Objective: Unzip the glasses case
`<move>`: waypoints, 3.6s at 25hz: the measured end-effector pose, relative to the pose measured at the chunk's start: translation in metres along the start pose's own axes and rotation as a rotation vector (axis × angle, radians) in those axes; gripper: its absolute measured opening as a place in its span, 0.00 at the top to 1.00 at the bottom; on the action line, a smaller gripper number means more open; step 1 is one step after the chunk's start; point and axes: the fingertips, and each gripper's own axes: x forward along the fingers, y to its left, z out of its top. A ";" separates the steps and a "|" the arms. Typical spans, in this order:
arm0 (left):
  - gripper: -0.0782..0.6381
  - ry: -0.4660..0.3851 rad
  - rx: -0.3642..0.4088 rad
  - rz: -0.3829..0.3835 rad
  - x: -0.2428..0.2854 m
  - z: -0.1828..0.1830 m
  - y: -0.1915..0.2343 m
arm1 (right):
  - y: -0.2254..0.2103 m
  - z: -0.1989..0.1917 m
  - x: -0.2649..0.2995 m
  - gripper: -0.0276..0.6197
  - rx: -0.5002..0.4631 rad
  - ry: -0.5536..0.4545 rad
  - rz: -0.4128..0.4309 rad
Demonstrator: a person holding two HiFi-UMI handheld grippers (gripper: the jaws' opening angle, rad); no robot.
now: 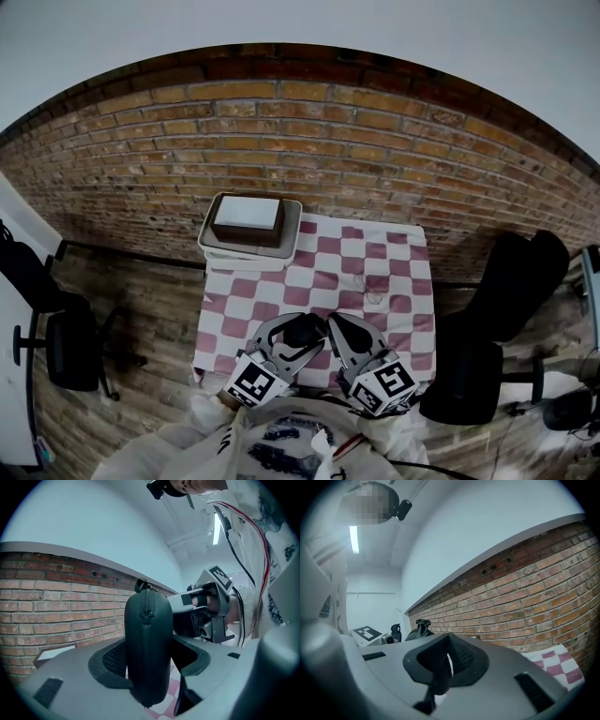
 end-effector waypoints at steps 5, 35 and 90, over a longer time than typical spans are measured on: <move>0.53 0.011 0.003 0.000 0.003 -0.003 0.003 | 0.008 0.002 0.004 0.93 -0.013 -0.004 0.029; 0.53 0.037 0.014 -0.007 0.016 -0.015 0.011 | 0.026 -0.006 0.019 0.93 -0.009 0.035 0.107; 0.54 -0.222 -1.119 -0.273 0.001 -0.024 0.011 | -0.053 -0.042 -0.066 0.93 -0.076 0.106 -0.181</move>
